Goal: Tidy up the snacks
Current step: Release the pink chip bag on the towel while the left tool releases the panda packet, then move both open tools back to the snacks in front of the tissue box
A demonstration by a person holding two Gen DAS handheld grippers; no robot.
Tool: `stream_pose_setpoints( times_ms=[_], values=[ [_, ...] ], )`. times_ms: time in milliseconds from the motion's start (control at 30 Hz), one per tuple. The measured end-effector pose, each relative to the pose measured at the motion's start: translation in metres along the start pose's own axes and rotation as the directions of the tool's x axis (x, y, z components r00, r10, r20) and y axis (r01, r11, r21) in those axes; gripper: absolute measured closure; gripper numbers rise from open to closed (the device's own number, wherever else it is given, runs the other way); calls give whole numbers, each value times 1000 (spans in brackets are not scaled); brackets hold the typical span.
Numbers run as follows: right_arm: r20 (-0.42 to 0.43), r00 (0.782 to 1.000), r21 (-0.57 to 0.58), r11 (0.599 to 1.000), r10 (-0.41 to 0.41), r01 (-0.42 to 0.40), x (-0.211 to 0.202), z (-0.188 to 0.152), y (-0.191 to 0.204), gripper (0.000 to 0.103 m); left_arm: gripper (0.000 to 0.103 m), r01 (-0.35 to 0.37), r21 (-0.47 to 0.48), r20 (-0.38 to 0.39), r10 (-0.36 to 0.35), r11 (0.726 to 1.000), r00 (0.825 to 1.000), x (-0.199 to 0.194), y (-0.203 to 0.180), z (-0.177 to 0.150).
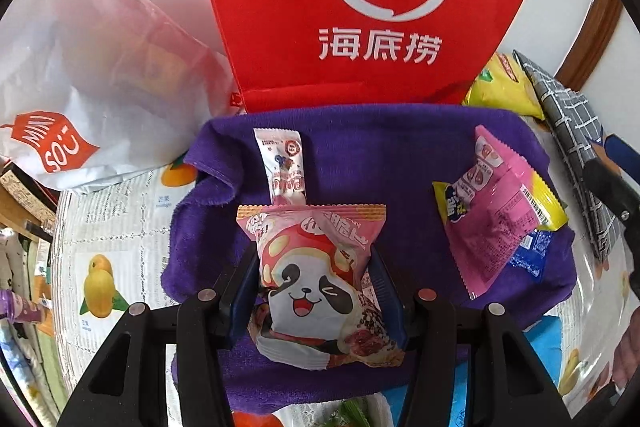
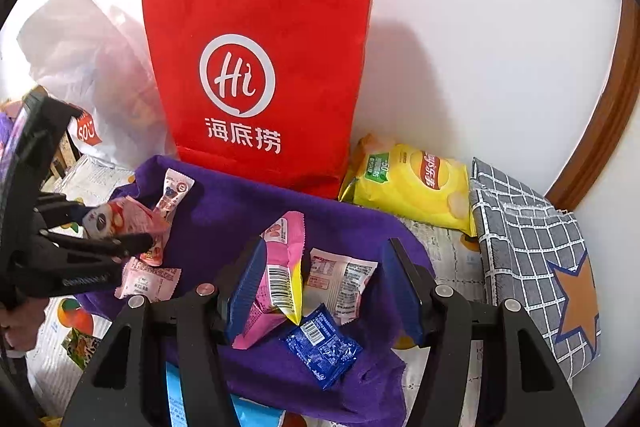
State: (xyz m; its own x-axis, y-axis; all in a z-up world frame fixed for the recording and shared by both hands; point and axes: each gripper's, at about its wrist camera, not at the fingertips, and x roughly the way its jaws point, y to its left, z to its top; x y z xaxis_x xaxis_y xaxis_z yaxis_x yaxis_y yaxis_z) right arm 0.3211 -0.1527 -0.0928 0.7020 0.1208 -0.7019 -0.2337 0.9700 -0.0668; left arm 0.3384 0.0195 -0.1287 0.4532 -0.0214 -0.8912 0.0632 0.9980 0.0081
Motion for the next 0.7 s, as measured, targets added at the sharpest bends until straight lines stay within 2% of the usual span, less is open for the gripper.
stream_pose_setpoints(
  times_ms=[200,333,400,500,567,700],
  values=[
    [-5,1000,19,1000,25,-25,0,0,-1,42,51,-24,17,-16,25,1000,1000,0,-4,-1],
    [-11,999,38,998,40,-40,0,1,-2,40,37,-35,21,2,35,999,999,-3,-7,3],
    [-14,999,47,998,42,-42,-1,2,-2,37,35,-28,19,22,28,999,999,-9,-7,4],
    [-7,999,66,997,49,-48,-5,4,-3,31,32,-30,13,55,29,999,998,-19,-8,5],
    [-3,999,78,996,42,-41,-7,6,-4,24,29,-55,7,74,55,998,996,-26,-8,6],
    [13,1000,83,997,11,-12,-18,10,0,19,28,-91,-11,105,92,996,990,-39,-8,8]
  ],
)
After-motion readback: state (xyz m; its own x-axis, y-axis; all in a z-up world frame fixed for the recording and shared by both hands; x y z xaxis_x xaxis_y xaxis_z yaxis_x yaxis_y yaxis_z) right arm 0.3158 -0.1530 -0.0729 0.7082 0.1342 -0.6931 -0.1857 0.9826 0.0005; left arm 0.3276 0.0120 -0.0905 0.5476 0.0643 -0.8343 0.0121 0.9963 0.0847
